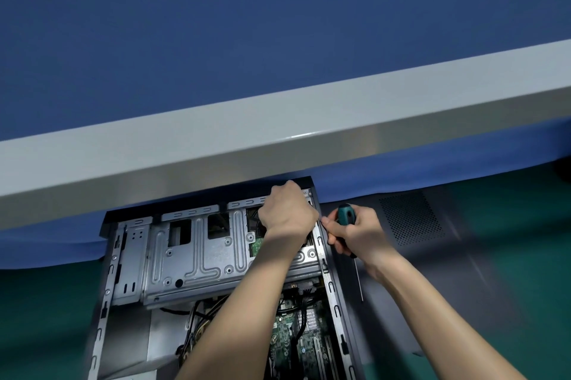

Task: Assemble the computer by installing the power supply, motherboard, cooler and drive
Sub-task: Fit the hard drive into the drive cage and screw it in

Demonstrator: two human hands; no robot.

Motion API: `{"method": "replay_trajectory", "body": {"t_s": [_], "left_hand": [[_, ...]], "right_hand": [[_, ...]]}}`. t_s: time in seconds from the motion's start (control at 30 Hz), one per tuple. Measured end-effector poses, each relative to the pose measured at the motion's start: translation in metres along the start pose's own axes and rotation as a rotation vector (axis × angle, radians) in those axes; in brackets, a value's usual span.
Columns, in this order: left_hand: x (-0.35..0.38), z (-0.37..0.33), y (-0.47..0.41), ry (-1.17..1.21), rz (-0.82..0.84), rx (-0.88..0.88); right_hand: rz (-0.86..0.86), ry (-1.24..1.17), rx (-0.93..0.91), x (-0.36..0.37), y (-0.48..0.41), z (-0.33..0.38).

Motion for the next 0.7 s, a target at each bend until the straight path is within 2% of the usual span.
{"method": "replay_trajectory", "body": {"t_s": [0.13, 0.3, 0.4, 0.6, 0.7], "left_hand": [[0.000, 0.007, 0.004, 0.063, -0.070, -0.035], [0.005, 0.018, 0.009, 0.194, -0.033, -0.003], [0.011, 0.024, 0.015, 0.282, -0.077, -0.010], [0.012, 0.028, 0.015, 0.332, -0.103, -0.019], [0.013, 0.028, 0.018, 0.262, -0.095, 0.035]], "right_hand": [[0.001, -0.014, 0.007, 0.001, 0.002, 0.002], [0.000, -0.012, 0.009, 0.001, 0.006, 0.004], [-0.001, -0.008, 0.021, 0.001, 0.007, 0.004], [-0.011, 0.000, 0.031, 0.001, 0.010, 0.003], [-0.010, -0.006, 0.030, 0.002, 0.011, 0.005]]}}
Point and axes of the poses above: each hand's wrist, its own y-axis away from the middle knuckle, its own x-axis out of the palm, z = x × y, the point moved 3 cm from there along -y, towards the middle knuckle, and after that the axes turned 13 degrees about x, right-handed, at the moved point
